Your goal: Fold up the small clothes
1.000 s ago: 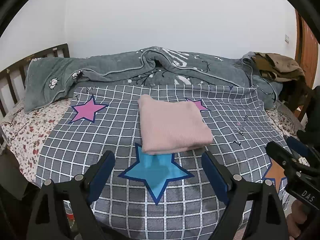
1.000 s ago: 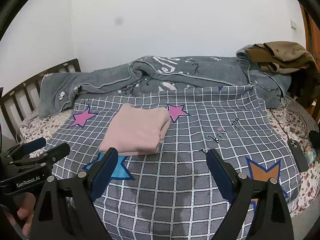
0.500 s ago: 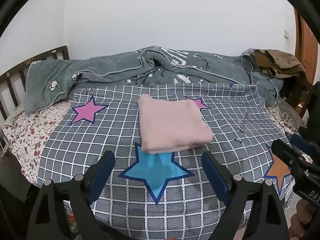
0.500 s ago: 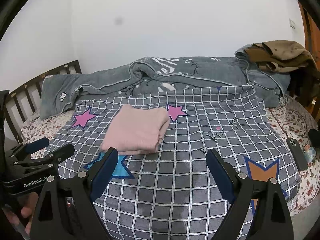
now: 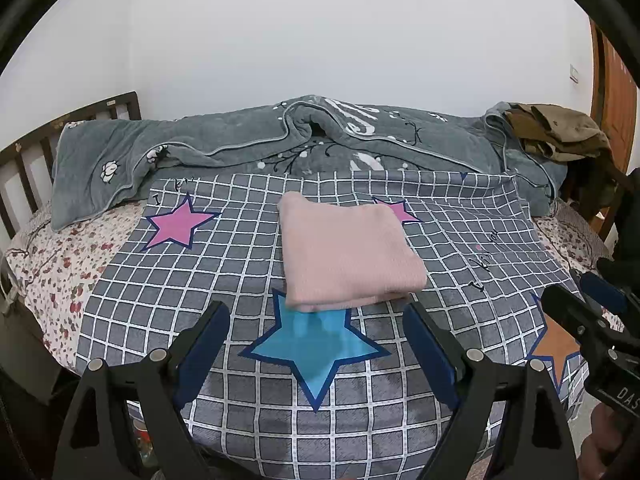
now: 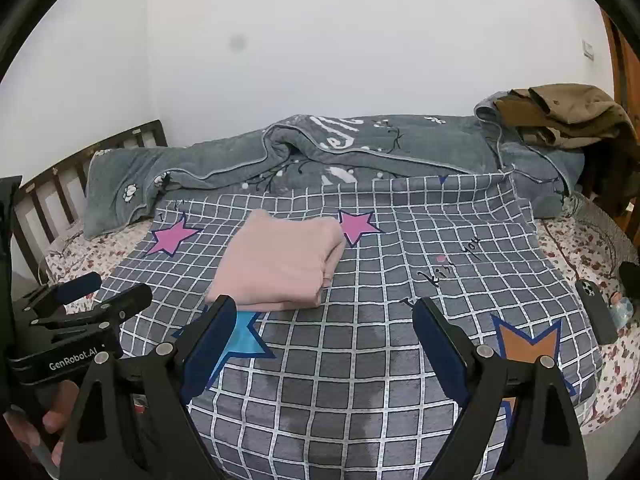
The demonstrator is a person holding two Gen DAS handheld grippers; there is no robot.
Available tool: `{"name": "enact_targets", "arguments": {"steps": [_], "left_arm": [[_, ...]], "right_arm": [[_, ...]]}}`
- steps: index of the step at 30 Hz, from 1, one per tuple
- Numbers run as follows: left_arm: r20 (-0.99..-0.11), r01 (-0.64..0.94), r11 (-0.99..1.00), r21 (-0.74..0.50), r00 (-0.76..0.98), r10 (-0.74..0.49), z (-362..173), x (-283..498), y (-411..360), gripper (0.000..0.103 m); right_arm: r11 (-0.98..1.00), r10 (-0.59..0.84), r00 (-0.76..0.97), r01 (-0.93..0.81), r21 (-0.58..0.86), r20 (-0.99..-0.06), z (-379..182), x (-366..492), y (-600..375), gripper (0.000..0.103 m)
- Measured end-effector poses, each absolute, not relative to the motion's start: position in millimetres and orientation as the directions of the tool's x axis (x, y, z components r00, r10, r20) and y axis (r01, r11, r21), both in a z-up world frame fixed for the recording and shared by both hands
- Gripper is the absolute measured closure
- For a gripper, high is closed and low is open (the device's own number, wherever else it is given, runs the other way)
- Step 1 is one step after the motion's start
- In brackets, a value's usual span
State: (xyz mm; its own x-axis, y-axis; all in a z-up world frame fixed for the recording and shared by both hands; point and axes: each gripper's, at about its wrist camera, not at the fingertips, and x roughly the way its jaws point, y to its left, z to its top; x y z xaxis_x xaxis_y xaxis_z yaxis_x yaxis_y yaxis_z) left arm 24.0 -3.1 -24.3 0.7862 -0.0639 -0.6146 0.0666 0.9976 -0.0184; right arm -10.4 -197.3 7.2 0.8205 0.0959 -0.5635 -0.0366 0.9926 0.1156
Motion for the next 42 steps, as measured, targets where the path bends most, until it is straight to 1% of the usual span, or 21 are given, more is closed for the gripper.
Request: {"name": "enact_targets", "arguments": {"steps": [42], "left_arm": [[-0.597, 0.053, 0.998, -0.018, 0.800, -0.054, -14.3, 22.0, -2.0, 0.015]], "right_arm": [[0.994, 0.091, 0.823, -0.042, 0.100, -0.560, 7.7, -11.8, -192.4, 0.014]]}}
